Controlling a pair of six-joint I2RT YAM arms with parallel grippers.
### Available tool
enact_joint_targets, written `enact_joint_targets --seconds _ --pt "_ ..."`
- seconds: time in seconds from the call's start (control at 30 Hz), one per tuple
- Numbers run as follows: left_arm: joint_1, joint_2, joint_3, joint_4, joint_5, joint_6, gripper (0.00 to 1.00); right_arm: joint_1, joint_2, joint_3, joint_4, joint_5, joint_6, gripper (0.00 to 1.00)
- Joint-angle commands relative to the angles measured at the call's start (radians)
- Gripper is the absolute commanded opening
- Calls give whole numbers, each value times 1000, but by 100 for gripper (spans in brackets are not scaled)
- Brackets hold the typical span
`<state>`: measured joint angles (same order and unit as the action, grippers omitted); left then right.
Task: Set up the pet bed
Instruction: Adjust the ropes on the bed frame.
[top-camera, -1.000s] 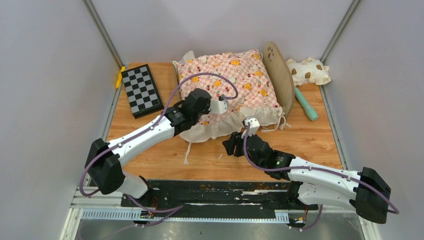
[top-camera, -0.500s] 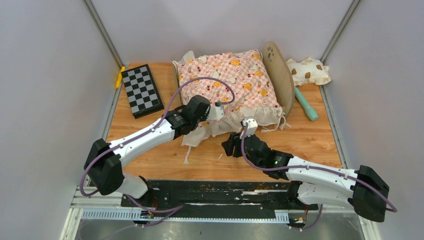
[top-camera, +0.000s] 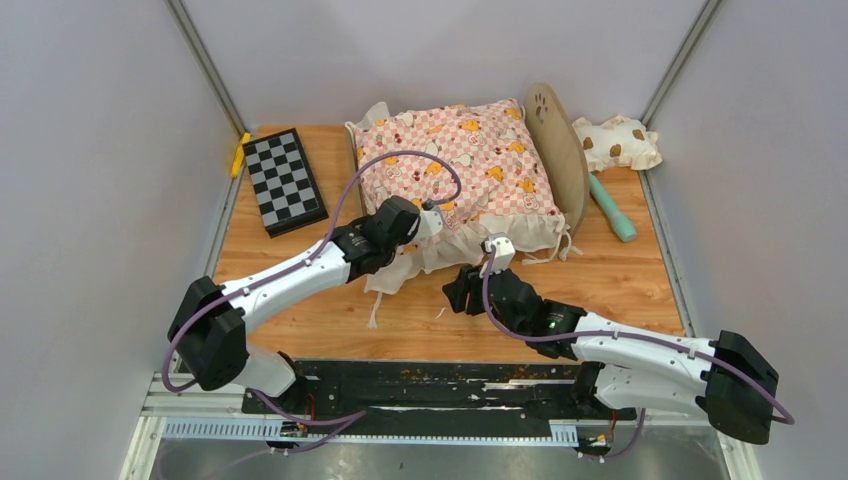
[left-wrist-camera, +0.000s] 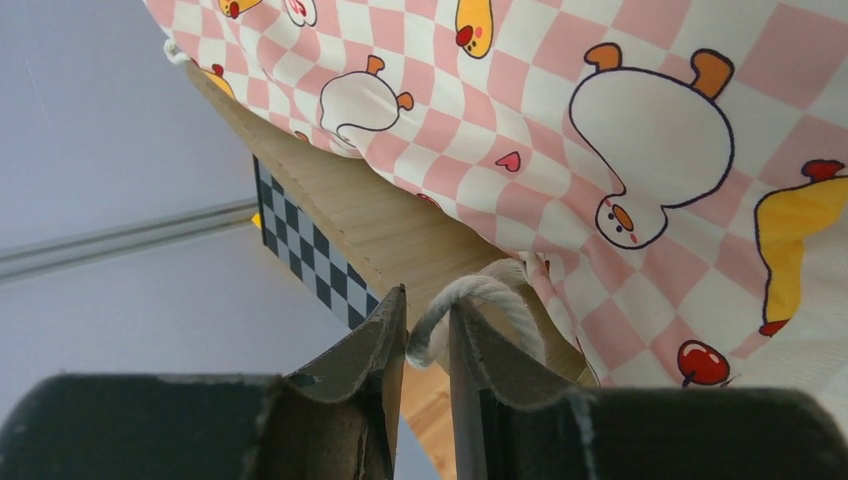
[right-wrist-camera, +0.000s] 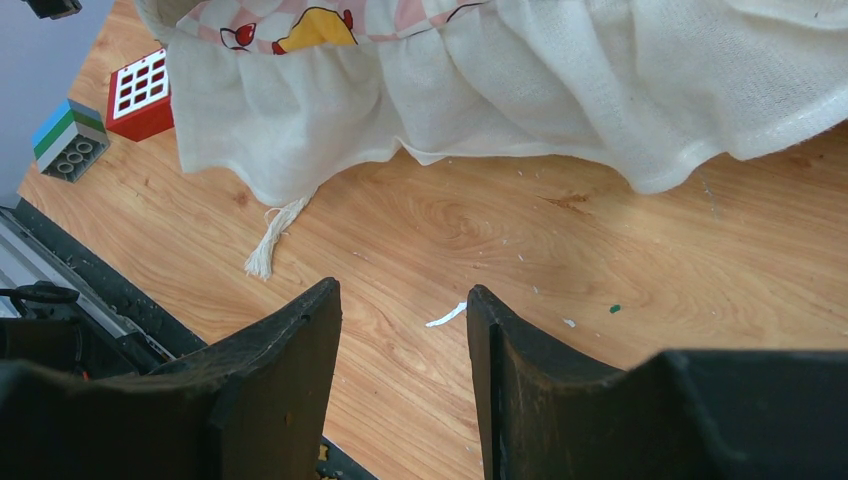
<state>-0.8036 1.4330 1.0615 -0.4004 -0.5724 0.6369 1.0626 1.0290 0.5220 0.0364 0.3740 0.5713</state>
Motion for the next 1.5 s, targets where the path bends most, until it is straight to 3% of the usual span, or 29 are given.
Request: enact_joint_targets --seconds 0.0,0.07,0.2,0.27,0.67,1.2,1.47 --pt "-4 -2 6 52 -32 -77 30 -3 -7 22 33 -1 4 50" --pt "-3 1 10 48 -29 -87 27 -4 -10 17 33 2 6 50" --pt "-3 7 21 42 -37 -93 5 -2 -16 8 34 5 11 50" --pt "-3 9 29 40 -35 -88 0 -3 -18 5 33 8 10 50" --pt "-10 89 238 -97 1 136 0 -3 -12 3 34 9 12 50" --pt "-30 156 268 -237 -176 260 0 -3 3 4 45 -1 18 50" --pt "-43 161 313 -280 -185 305 0 -3 9 5 50 -7 25 50"
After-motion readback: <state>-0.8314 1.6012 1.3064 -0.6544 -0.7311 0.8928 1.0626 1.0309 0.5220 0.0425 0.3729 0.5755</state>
